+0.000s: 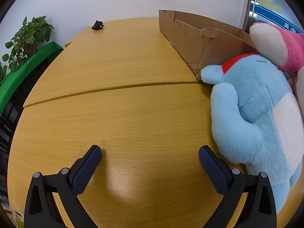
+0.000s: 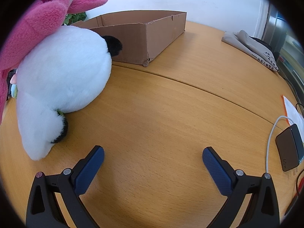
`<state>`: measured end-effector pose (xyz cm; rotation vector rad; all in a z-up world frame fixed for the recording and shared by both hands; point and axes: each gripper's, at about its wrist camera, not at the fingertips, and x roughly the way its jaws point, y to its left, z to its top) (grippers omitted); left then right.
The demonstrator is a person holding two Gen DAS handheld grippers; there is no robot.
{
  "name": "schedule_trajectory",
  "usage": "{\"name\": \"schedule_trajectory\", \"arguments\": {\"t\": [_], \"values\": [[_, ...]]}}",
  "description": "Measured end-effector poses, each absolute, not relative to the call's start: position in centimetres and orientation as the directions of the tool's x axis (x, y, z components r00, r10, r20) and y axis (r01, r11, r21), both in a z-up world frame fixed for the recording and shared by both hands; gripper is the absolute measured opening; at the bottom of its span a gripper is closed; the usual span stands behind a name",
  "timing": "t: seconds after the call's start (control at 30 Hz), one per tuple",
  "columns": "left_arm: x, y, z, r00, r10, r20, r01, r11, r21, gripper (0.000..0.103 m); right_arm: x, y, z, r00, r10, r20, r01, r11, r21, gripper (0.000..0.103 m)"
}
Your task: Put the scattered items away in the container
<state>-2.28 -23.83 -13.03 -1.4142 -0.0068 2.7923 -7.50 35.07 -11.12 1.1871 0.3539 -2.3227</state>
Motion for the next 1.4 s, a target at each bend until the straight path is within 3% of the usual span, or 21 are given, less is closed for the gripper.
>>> {"name": "schedule_trajectory", "arguments": {"t": [0.33,0.5,0.7,0.83,0.97,1.1,1.4], "values": [[-0.1,-23.0,-12.6,-0.595,-0.007,-0.804,0.030,-0.999,-0.013,0.103,-7.3,34.6,-11.0,-0.514,-0.279,-0.811,0.491,-0.871,-0.012,0.102],[7.5,-20.3,-7.0,-0.712,-0.020,-0.702,0.065,-0.997,-0.037,0.103,-2.4,34.5,-9.4,-0.573,-0.197,-0.795,0.442,-0.891,-0.099,0.103],[13.6,-15.1,-0.6,-0.776,-0.065,-0.627,0.152,-0.985,-0.086,0.103,6.4,34.2,-0.9,-0.743,-0.277,-0.609,0.373,-0.927,-0.033,0.103],[12.9,-11.2,2.0,-0.812,-0.008,-0.584,0.084,-0.991,-0.103,0.103,8.8,32.1,4.4,-0.807,-0.346,-0.479,0.358,-0.931,0.070,0.103],[11.9,-7.1,3.5,-0.823,0.055,-0.565,0.004,-0.995,-0.102,0.103,9.1,28.6,6.9,-0.809,-0.403,-0.427,0.390,-0.913,0.124,0.103],[11.2,-4.7,4.1,-0.820,0.098,-0.563,-0.021,-0.990,-0.141,0.103,8.9,24.9,7.7,-0.810,-0.403,-0.427,0.392,-0.912,0.118,0.103],[10.8,-2.0,3.1,-0.798,0.111,-0.592,-0.036,-0.990,-0.137,0.103,7.9,21.5,4.1,-0.758,-0.282,-0.589,0.299,-0.952,0.070,0.103]]}}
